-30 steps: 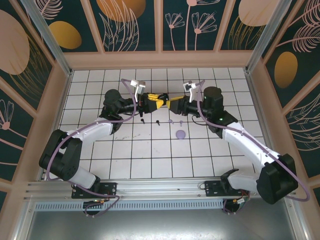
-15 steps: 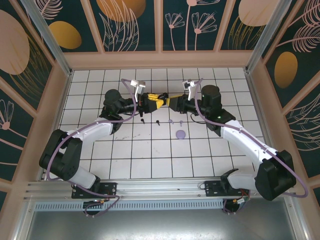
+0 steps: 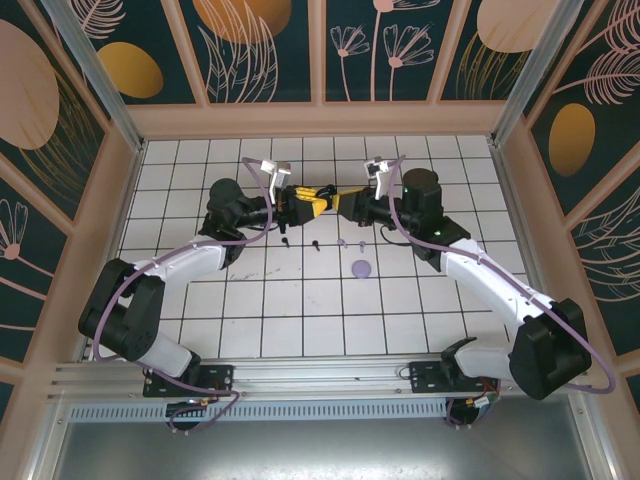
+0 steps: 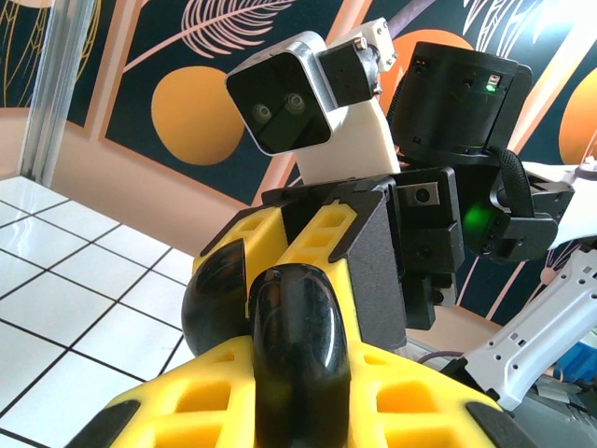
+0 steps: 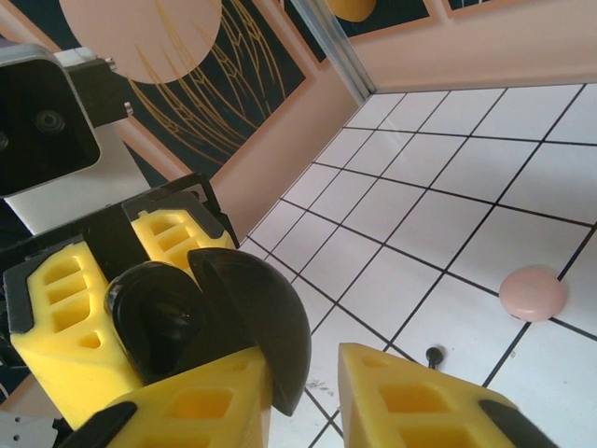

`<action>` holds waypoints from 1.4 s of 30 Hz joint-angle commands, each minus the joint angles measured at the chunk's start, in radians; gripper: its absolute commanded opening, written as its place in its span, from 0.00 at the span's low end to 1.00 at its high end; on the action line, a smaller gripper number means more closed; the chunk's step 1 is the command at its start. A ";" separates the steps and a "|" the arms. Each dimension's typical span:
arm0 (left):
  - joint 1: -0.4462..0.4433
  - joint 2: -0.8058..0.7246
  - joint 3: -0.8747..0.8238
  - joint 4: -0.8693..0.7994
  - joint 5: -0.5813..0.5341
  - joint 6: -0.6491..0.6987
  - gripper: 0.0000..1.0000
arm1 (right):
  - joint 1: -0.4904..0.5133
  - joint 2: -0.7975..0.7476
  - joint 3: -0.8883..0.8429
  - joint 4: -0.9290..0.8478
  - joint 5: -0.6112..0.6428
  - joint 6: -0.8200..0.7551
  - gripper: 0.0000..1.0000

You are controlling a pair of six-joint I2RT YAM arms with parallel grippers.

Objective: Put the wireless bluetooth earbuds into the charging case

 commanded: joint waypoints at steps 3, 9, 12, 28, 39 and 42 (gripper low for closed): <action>-0.006 -0.002 0.014 0.035 0.027 0.009 0.00 | -0.004 0.016 0.048 0.047 -0.009 0.003 0.14; -0.006 0.001 0.015 0.035 0.027 0.006 0.00 | -0.001 0.021 0.054 0.041 -0.008 0.000 0.04; -0.006 0.004 0.013 0.037 0.027 0.005 0.00 | 0.002 0.020 0.058 0.038 -0.005 -0.003 0.00; 0.000 -0.066 0.007 -0.147 -0.161 0.163 0.61 | 0.019 0.030 0.131 -0.156 0.152 -0.101 0.00; 0.028 -0.113 0.199 -0.775 -0.180 0.593 0.72 | 0.037 0.089 0.258 -0.435 0.343 -0.377 0.00; 0.029 -0.084 0.265 -0.922 -0.177 0.679 0.73 | 0.076 0.112 0.284 -0.493 0.436 -0.458 0.00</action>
